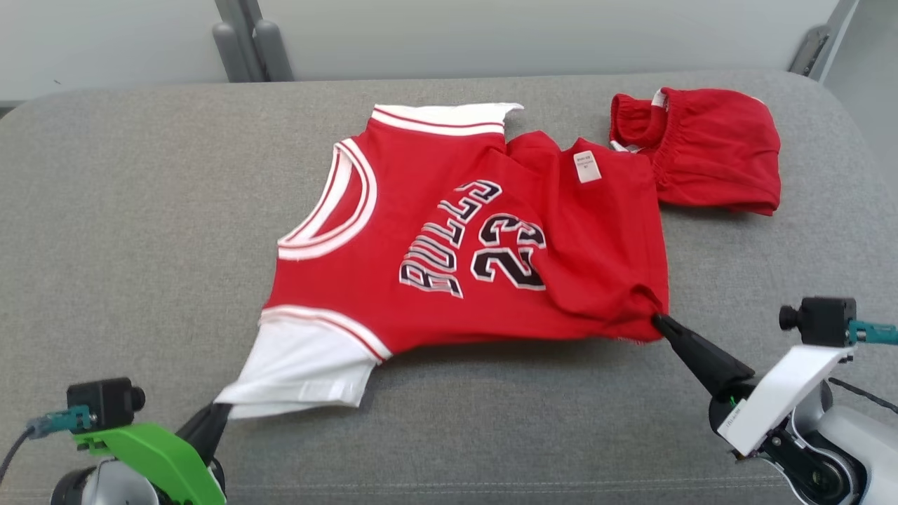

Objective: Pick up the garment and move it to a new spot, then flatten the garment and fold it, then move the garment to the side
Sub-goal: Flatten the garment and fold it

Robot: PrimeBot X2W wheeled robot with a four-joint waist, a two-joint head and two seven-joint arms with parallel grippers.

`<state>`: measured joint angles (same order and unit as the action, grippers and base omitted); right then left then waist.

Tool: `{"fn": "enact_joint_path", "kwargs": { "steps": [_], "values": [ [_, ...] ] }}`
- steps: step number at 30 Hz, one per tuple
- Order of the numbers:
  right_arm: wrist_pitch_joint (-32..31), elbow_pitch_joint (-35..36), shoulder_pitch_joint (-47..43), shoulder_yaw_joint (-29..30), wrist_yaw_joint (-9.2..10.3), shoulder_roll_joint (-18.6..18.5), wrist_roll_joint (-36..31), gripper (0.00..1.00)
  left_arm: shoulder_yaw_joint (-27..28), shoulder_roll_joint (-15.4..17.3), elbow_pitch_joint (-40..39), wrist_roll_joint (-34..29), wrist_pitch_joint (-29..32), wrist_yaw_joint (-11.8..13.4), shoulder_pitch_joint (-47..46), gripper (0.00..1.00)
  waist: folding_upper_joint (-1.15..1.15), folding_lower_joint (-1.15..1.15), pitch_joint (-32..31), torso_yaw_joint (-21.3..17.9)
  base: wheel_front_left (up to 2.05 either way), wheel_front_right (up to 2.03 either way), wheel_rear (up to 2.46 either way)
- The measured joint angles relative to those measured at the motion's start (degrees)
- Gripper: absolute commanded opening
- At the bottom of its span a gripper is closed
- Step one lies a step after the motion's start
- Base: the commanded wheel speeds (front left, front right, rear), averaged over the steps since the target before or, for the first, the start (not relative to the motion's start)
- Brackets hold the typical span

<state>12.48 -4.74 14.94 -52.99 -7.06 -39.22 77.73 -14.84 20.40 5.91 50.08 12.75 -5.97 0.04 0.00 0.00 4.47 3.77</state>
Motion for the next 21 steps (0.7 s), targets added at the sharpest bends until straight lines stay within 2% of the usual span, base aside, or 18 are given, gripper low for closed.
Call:
{"fn": "enact_joint_path", "kwargs": {
  "steps": [6,7,8,9,10,11,14,17,21],
  "values": [
    [-1.81,-3.53,-1.45,-2.65,0.0,-2.35,-1.53,0.0,-1.45,0.08,-0.97,1.22,1.87,0.18,4.8,0.0,0.0,0.0,-1.75,0.2,0.0,0.0,0.0],
    [-2.26,-3.83,-1.43,-3.37,0.0,-2.32,-2.21,0.34,-1.76,0.05,-1.29,1.15,1.82,0.19,5.32,0.0,0.0,0.0,-1.75,0.13,0.0,0.0,0.0],
    [-2.45,-4.21,-1.43,-3.92,0.0,-2.15,-2.71,0.95,-2.08,0.0,-1.58,1.14,1.82,0.19,5.54,0.0,0.0,0.0,-1.66,0.05,0.0,0.0,0.0],
    [-2.45,-4.69,-1.43,-4.17,0.0,-1.94,-3.03,1.0,-2.43,-0.13,-1.89,1.14,1.82,0.19,5.55,0.29,0.0,0.0,-1.53,-0.07,0.0,0.0,0.0],
    [-2.45,-5.27,-1.44,-4.3,0.0,-1.81,-3.16,1.0,-2.65,-0.38,-2.42,1.14,1.82,0.19,5.55,0.87,0.0,0.0,-1.43,-0.17,0.0,0.0,0.0],
    [-2.48,-5.88,-1.44,-4.43,0.0,-1.85,-3.18,1.0,-2.74,-0.65,-2.93,1.14,1.81,0.19,5.56,1.0,0.0,0.0,-1.35,-0.24,0.0,0.0,0.0],
    [-3.49,-8.6,-1.46,-5.33,0.0,-2.74,-4.65,1.0,-2.93,-0.65,-3.56,1.14,2.1,0.75,5.96,1.0,0.0,0.0,-1.17,-0.4,0.0,0.0,0.0],
    [-4.69,-11.36,-1.53,-6.71,0.0,-4.12,-6.59,1.0,-3.72,1.02,-3.47,-1.09,3.65,1.68,7.38,1.0,0.0,0.0,-1.0,-0.55,0.0,0.0,0.0],
    [-2.47,-12.34,-1.52,-4.81,0.01,-3.27,-7.04,1.0,-1.88,3.26,-4.52,-3.79,2.97,4.12,8.52,1.0,0.0,0.0,-0.87,-0.78,0.0,0.0,0.0]
  ]
}}
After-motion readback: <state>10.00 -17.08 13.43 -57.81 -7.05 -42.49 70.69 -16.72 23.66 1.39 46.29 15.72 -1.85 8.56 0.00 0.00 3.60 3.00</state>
